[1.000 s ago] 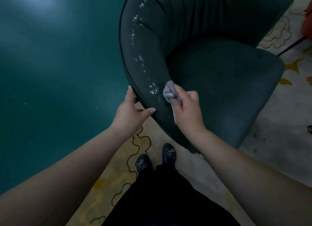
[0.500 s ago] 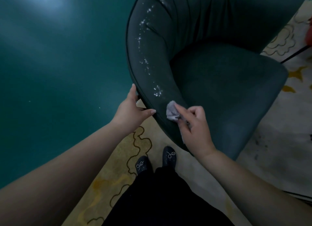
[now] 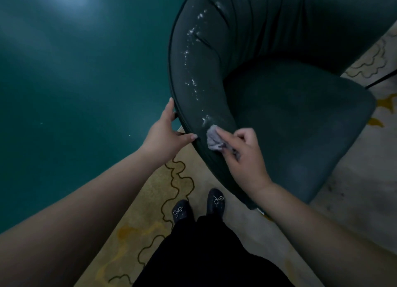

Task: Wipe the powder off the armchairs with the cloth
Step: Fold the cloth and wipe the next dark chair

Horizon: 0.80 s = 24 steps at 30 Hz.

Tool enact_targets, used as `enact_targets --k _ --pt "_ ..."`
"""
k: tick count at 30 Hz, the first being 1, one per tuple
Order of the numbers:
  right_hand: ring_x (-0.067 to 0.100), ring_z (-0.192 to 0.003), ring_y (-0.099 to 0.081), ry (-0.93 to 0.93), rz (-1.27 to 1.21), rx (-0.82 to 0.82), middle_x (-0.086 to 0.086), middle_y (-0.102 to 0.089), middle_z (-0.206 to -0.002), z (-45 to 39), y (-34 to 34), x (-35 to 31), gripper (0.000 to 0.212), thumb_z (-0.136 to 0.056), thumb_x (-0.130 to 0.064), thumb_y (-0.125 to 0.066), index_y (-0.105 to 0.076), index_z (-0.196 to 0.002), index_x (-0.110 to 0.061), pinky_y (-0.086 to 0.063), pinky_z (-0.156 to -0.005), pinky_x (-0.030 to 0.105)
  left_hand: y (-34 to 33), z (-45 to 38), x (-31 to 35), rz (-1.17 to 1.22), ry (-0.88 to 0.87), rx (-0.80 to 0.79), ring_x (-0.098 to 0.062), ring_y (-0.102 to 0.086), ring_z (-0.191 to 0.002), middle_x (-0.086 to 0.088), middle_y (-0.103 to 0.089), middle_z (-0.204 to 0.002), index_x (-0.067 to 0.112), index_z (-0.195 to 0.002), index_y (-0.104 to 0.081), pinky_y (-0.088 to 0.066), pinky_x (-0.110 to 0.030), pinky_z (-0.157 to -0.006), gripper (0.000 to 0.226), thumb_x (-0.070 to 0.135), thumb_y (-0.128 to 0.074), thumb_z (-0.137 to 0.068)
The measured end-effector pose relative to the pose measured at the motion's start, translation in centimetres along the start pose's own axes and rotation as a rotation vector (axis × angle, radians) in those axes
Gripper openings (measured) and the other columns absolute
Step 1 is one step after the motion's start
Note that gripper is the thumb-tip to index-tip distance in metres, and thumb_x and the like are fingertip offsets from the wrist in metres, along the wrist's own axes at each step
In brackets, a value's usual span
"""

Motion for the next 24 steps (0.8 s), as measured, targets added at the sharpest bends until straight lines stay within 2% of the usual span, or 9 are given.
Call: enact_targets --k 2,4,7,10,14,17,19,21,24 --pt "0.015 -0.089 -0.046 0.046 0.026 -0.035 0.002 -0.037 -0.099 -3.5 -1.0 -0.2 0.058 -0.084 0.002 -0.064 -0.054 -0.132 -0.029 -0.042 -0.083 0.014 -0.1 -0.1 0.0 0.006 0.002 0.005 0.001 -0.067 -0.083 0.005 -0.033 -0.154 0.036 -0.152 0.0 -0.05 -0.031 -0.092 0.108 0.019 -0.078 -0.079" --pt "0.016 -0.09 -0.047 0.004 0.002 -0.052 0.003 -0.038 -0.1 -6.8 -1.7 0.2 0.055 -0.086 0.0 -0.063 -0.056 -0.132 -0.029 -0.042 -0.085 0.015 -0.1 -0.1 0.0 0.012 0.008 0.008 -0.001 -0.068 -0.085 0.007 -0.033 -0.153 0.037 -0.152 0.0 -0.05 -0.033 -0.094 0.108 0.019 -0.078 -0.079" --pt "0.012 -0.092 -0.049 -0.118 -0.072 -0.02 0.003 -0.039 -0.101 -6.8 -1.2 1.2 0.049 -0.089 -0.001 -0.061 -0.057 -0.132 -0.024 -0.037 -0.088 0.006 0.1 -0.3 0.1 0.04 0.016 0.001 -0.003 -0.069 -0.087 0.007 -0.032 -0.154 0.038 -0.152 0.001 -0.051 -0.032 -0.093 0.11 0.018 -0.079 -0.078" --pt "0.0 -0.089 -0.044 -0.054 -0.099 -0.036 -0.001 -0.037 -0.099 -3.9 -0.7 0.6 0.056 -0.086 -0.002 -0.066 -0.053 -0.133 -0.029 -0.035 -0.088 0.004 0.4 -0.8 0.2 0.049 0.027 0.011 -0.003 -0.068 -0.089 0.009 -0.031 -0.154 0.039 -0.151 0.002 -0.053 -0.031 -0.089 0.112 0.017 -0.08 -0.077" --pt "0.011 -0.09 -0.044 0.079 -0.02 -0.086 0.0 -0.037 -0.098 -7.2 -1.8 0.1 0.055 -0.082 -0.003 -0.069 -0.058 -0.129 -0.03 -0.04 -0.086 0.011 0.4 -1.3 0.4 0.052 0.017 0.012 0.008 -0.061 -0.084 0.012 -0.032 -0.153 0.04 -0.151 0.002 -0.05 -0.018 -0.074 0.112 0.015 -0.079 -0.078" --pt "0.011 -0.091 -0.046 -0.089 -0.088 -0.023 0.0 -0.037 -0.1 -9.5 -2.0 1.3 0.049 -0.086 -0.006 -0.067 -0.058 -0.129 -0.029 -0.037 -0.086 0.005 0.6 -1.6 0.4 0.078 0.006 0.025 0.003 -0.064 -0.089 0.012 -0.03 -0.154 0.043 -0.15 0.002 -0.051 -0.022 -0.077 0.11 0.015 -0.077 -0.079" --pt "0.011 -0.092 -0.048 -0.176 -0.123 0.013 0.001 -0.039 -0.101 -8.0 -1.4 1.8 0.047 -0.088 -0.009 -0.066 -0.058 -0.129 -0.03 -0.036 -0.086 0.004 0.9 -1.8 0.5 0.098 0.009 0.021 -0.001 -0.066 -0.09 0.012 -0.027 -0.155 0.044 -0.15 0.002 -0.053 -0.021 -0.074 0.11 0.014 -0.077 -0.08" --pt "0.011 -0.092 -0.048 -0.13 -0.133 0.0 0.002 -0.039 -0.101 -6.1 -1.3 1.0 0.05 -0.086 -0.011 -0.069 -0.056 -0.129 -0.032 -0.038 -0.087 0.006 1.1 -2.2 0.6 0.117 0.006 0.018 -0.001 -0.066 -0.09 0.013 -0.026 -0.155 0.043 -0.15 0.001 -0.054 -0.019 -0.071 0.11 0.013 -0.077 -0.079" --pt "0.012 -0.091 -0.047 0.023 -0.098 -0.005 0.002 -0.04 -0.099 -7.3 -2.5 -0.3 0.052 -0.081 -0.014 -0.073 -0.055 -0.126 -0.033 -0.039 -0.087 0.008 1.3 -2.7 0.8 0.133 0.006 0.008 0.017 -0.06 -0.075 0.014 -0.029 -0.153 0.039 -0.152 0.001 -0.048 -0.007 -0.06 0.111 0.01 -0.077 -0.079"
Point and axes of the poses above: each hand's wrist, its own z-axis away from the middle knuckle, its own y-axis out of the back of the hand, x = y × z, the point moved 1 cm from there along -z, towards the middle knuckle
